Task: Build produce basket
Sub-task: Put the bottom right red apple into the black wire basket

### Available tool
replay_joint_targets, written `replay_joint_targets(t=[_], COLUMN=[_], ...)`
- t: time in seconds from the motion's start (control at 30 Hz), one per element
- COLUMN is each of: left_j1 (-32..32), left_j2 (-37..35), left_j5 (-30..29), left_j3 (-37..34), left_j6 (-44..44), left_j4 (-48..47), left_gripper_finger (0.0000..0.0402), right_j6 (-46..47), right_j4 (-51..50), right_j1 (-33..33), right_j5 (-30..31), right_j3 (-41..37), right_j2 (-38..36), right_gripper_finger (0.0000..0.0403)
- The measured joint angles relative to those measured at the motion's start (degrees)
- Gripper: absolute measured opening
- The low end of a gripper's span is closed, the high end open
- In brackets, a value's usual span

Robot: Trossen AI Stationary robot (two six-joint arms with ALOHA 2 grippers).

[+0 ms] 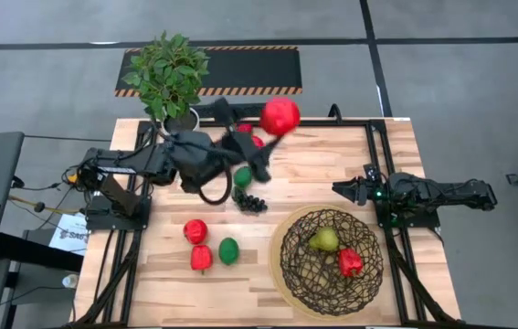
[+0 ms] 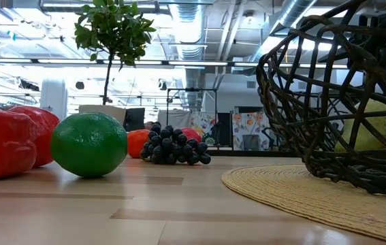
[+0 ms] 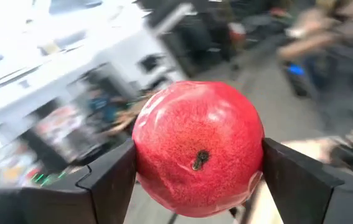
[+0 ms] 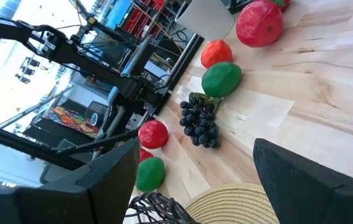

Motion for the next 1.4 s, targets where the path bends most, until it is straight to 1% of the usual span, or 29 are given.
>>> replay_joint_targets(t=[0.07, 0.1, 0.17, 0.2, 0.27, 0.37, 0.47, 0.57, 0.7, 0.8, 0.9, 1.03, 1.2, 1.3, 1.4], left_j1=[0.21, 0.38, 0.55, 0.57, 0.54, 0.53, 0.49, 0.52, 0.53, 0.47, 0.05, -1.02, -2.19, -3.05, -3.55], left_j2=[0.0, 0.0, -0.02, -0.02, 0.0, -0.02, 0.07, -0.01, 0.0, -0.02, 0.0, -0.02, 0.0, 0.0, -0.07], left_j5=[-3.41, -3.94, -2.75, -1.05, 3.9, 13.89, 20.54, 27.56, 38.53, 45.7, 50.07, 49.42, 47.9, 44.18, 40.15], left_j3=[0.0, 0.0, 0.02, 0.02, 0.0, 0.0, 0.75, 2.24, 4.17, 4.48, 4.46, 4.47, 4.46, 3.98, 1.01], left_j6=[0.02, -0.22, -1.14, -1.64, -3.6, -8.09, -12.95, -17.58, -23.26, -27.51, -32.44, -36.52, -43.39, -46.9, -48.43], left_j4=[5.51, 7.88, 11.33, 12.54, 14.56, 15.75, 15.1, 12.25, 5.55, 3.06, 1.0, -5.6, -14.65, -19.8, -21.25], left_gripper_finger=[0.0291, 0.0291, 0.0291, 0.0291, 0.0291, 0.0291, 0.0291, 0.0291, 0.0291, 0.0291, 0.0291, 0.0291, 0.0291, 0.0291, 0.0291], right_j6=[0.0, 0.0, 0.0, 0.0, 0.0, -0.15, -0.45, -0.48, -0.48, -0.28, -0.2, -1.27, -6.51, -10.02, -13.8], right_j4=[0.02, 0.02, 0.07, 0.24, 1.45, 5.06, 10.22, 14.04, 18.71, 21.92, 24.55, 24.72, 24.62, 21.45, 15.34], right_j1=[0.0, 0.0, 0.0, 0.0, 0.02, 0.02, 0.02, 0.02, 0.15, 0.15, 0.15, 0.15, 0.15, 0.15, 0.15], right_j5=[0.02, 0.0, 0.02, 0.02, 0.02, 0.02, 0.02, 0.0, -0.35, -0.86, -1.34, -1.92, -3.26, -3.26, -3.26], right_j3=[0.0, 0.0, 0.0, 0.0, -0.09, -0.44, -0.34, -0.33, -0.28, -0.2, -0.1, 2.6, 8.62, 13.25, 18.22], right_j2=[-0.01, -0.01, -0.01, -0.01, 0.0, 0.01, -0.01, 0.01, 0.0, -0.01, 0.0, 0.01, 0.01, -0.01, -0.01], right_gripper_finger=[0.0333, 0.0333, 0.0333, 0.0333, 0.0333, 0.0333, 0.0333, 0.0333, 0.0333, 0.0333, 0.0333, 0.0333, 0.0333, 0.0333, 0.0333])
